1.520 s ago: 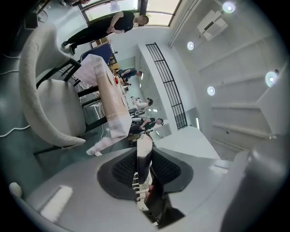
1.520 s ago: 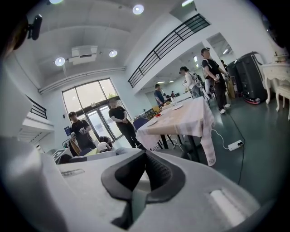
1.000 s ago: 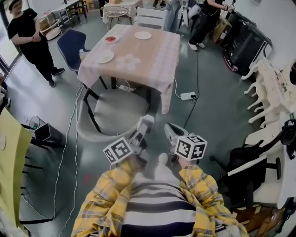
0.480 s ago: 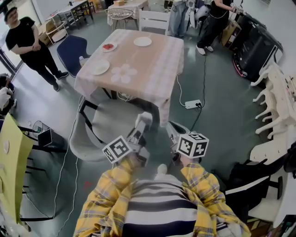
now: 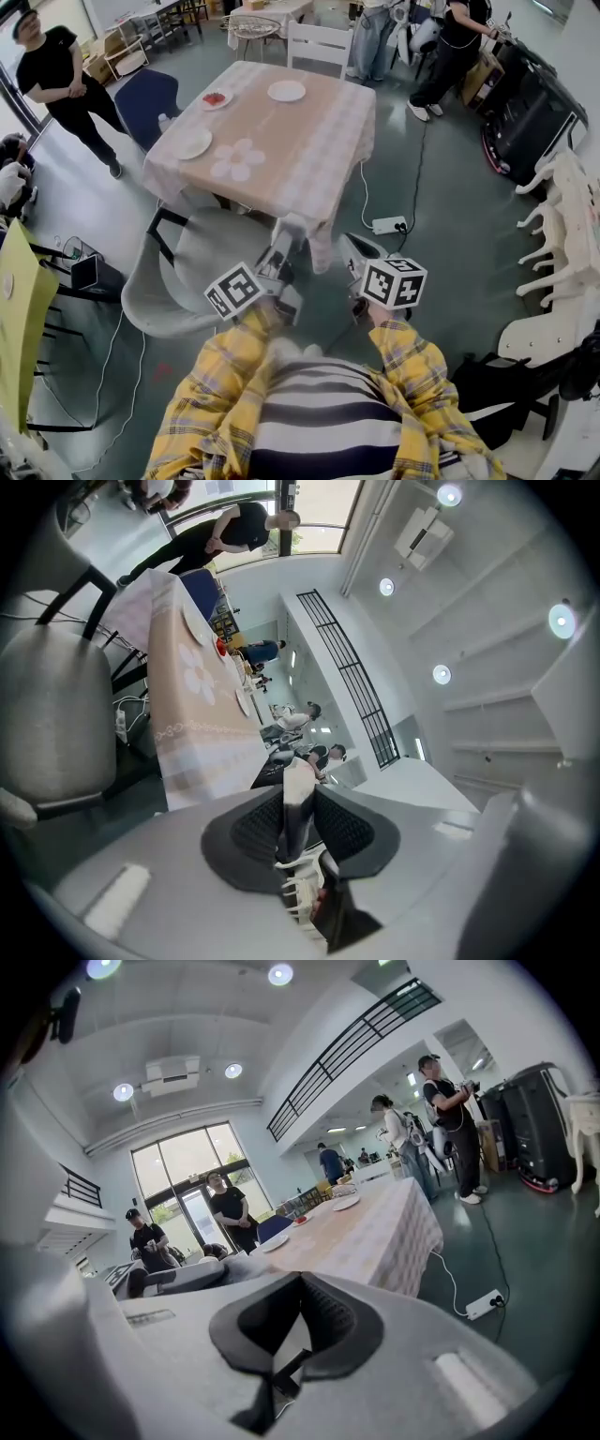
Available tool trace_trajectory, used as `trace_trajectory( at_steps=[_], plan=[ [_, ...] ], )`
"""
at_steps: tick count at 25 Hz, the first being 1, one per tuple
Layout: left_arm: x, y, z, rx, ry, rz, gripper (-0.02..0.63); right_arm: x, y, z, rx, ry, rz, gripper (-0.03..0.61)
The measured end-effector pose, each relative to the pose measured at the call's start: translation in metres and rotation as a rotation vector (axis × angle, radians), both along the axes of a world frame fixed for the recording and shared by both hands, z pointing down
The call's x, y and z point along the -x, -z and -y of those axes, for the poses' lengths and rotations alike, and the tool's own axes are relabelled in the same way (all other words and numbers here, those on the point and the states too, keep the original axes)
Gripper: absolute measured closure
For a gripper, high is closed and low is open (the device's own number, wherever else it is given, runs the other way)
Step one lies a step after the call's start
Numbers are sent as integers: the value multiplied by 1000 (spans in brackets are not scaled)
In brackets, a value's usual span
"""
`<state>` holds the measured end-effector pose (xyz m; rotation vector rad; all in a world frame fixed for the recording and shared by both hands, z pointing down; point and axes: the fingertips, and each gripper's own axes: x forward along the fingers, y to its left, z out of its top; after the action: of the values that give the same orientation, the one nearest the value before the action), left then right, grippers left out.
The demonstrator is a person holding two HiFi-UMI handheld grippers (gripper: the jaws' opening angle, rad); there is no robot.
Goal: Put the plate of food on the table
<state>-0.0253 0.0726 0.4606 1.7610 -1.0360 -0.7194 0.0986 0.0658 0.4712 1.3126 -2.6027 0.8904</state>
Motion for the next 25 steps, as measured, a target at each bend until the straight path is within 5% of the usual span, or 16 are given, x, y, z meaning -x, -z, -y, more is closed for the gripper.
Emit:
trace_trajectory(
  at_steps=[25],
  plan=[
    [11, 20, 214, 5, -4, -9, 518, 52, 9, 210, 15, 100, -29, 581]
  ],
)
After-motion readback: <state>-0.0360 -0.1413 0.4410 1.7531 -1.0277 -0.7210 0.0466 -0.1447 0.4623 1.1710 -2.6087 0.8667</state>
